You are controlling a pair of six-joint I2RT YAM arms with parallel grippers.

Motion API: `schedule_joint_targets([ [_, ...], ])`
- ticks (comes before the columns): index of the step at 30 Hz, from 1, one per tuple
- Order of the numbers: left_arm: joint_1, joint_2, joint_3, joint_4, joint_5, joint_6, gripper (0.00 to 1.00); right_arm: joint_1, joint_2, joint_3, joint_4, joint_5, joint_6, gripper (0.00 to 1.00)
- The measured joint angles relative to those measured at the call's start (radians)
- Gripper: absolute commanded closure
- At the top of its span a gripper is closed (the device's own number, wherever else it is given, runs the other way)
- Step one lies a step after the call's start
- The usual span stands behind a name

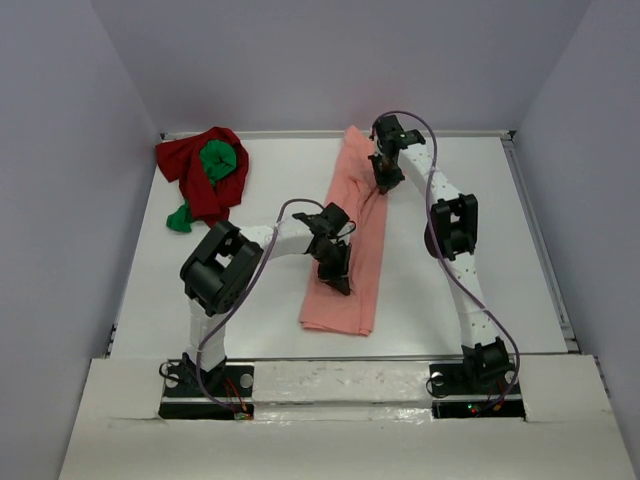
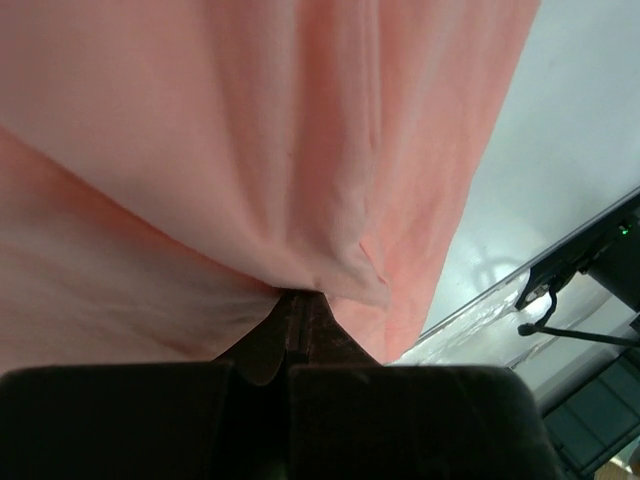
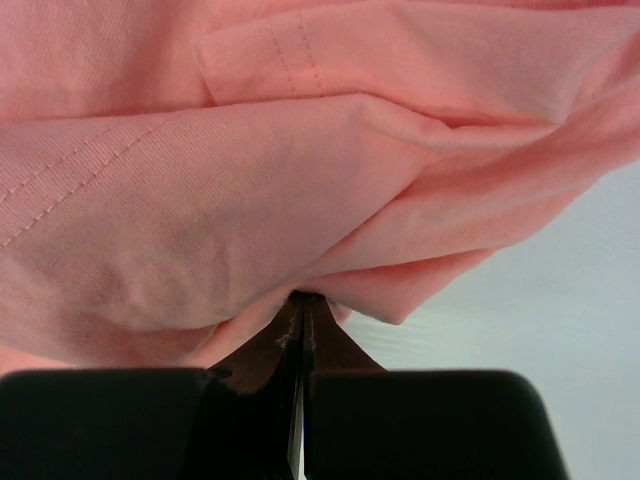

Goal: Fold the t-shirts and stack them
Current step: Fold the tshirt

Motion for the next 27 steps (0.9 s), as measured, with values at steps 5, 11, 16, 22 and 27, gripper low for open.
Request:
schedule_joint_targets([
  [5,-0.049,0.000,0.000,0.002,0.001,-0.022,1.00,-0.005,0.011,0.020,0.000,-0.053,-0.022,1.00],
  [11,-0.095,0.021,0.039,-0.002,0.007,-0.040,1.00,-0.005,0.011,0.014,0.000,-0.044,-0.008,1.00],
  [16,-0.140,0.034,0.066,0.000,0.011,-0.040,1.00,-0.004,-0.135,-0.261,0.129,0.001,0.053,1.00],
  [22,-0.156,0.034,0.063,0.013,0.004,-0.040,1.00,0.005,-0.360,-0.652,0.240,0.028,0.098,0.77],
  [27,-0.155,0.034,0.065,-0.004,-0.082,-0.035,1.00,0.021,-0.422,-0.718,0.255,0.093,0.100,0.73],
])
